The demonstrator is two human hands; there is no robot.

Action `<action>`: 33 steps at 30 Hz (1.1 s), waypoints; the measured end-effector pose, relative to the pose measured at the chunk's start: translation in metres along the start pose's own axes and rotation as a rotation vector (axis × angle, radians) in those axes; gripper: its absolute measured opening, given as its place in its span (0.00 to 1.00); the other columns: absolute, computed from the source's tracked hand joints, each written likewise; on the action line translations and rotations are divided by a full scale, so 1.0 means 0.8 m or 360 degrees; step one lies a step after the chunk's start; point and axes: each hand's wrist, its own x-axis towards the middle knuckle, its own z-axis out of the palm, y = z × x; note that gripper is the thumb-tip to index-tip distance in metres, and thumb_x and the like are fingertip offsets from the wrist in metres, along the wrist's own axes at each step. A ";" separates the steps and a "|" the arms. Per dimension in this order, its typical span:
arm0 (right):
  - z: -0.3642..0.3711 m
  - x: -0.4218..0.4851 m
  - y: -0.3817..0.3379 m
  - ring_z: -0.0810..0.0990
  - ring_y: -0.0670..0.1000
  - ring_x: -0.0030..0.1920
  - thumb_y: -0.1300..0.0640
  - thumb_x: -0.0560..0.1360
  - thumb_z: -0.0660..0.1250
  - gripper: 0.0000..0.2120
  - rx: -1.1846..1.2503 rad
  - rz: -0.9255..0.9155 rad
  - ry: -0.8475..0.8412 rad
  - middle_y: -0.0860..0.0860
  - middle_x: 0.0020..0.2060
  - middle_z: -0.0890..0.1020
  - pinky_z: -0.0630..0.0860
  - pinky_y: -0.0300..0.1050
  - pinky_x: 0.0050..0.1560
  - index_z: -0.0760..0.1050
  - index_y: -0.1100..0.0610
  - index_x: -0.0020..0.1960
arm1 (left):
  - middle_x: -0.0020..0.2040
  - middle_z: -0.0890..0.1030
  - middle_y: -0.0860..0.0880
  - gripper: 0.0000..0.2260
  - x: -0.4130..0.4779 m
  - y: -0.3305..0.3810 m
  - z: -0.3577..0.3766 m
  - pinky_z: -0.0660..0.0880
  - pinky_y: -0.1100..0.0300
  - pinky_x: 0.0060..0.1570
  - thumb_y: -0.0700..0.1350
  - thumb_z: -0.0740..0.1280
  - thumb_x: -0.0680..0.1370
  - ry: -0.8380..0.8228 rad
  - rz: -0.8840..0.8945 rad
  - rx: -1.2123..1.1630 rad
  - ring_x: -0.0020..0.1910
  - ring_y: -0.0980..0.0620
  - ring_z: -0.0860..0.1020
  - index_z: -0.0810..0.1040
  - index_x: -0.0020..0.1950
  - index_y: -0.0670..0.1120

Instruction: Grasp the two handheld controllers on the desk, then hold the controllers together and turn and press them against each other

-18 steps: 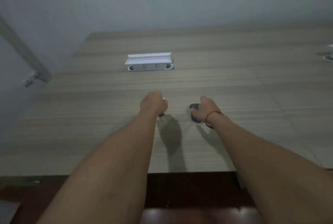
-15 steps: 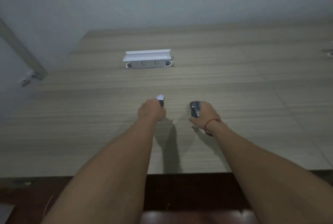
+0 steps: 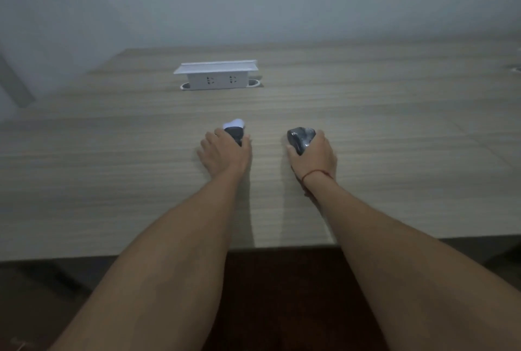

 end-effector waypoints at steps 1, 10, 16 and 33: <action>0.003 -0.002 0.004 0.75 0.60 0.59 0.46 0.70 0.70 0.28 0.0001 -0.0036 -0.0024 0.59 0.58 0.77 0.69 0.52 0.62 0.68 0.61 0.62 | 0.64 0.74 0.39 0.26 -0.001 -0.002 0.005 0.65 0.48 0.63 0.59 0.62 0.77 0.0010 0.0006 -0.0001 0.64 0.40 0.72 0.71 0.63 0.40; -0.006 -0.078 0.003 0.77 0.58 0.54 0.44 0.67 0.71 0.26 0.0114 -0.0262 -0.0245 0.56 0.54 0.79 0.74 0.53 0.56 0.71 0.57 0.59 | 0.67 0.71 0.40 0.21 -0.067 -0.036 -0.023 0.64 0.49 0.66 0.54 0.61 0.80 -0.0024 0.0025 -0.0085 0.67 0.41 0.69 0.69 0.66 0.40; -0.014 -0.103 -0.006 0.77 0.55 0.51 0.44 0.65 0.72 0.27 0.0141 -0.0388 -0.0356 0.54 0.53 0.79 0.76 0.52 0.54 0.71 0.55 0.59 | 0.59 0.77 0.43 0.15 -0.083 -0.061 -0.048 0.69 0.50 0.59 0.52 0.63 0.79 -0.0003 0.0106 -0.0476 0.60 0.42 0.75 0.72 0.59 0.43; -0.002 -0.087 -0.010 0.78 0.50 0.45 0.33 0.56 0.71 0.31 0.0159 -0.0414 -0.0367 0.48 0.46 0.79 0.79 0.51 0.48 0.73 0.48 0.52 | 0.54 0.78 0.42 0.13 -0.063 -0.044 -0.059 0.72 0.59 0.50 0.48 0.66 0.78 0.0205 0.0060 -0.1306 0.50 0.48 0.76 0.77 0.54 0.38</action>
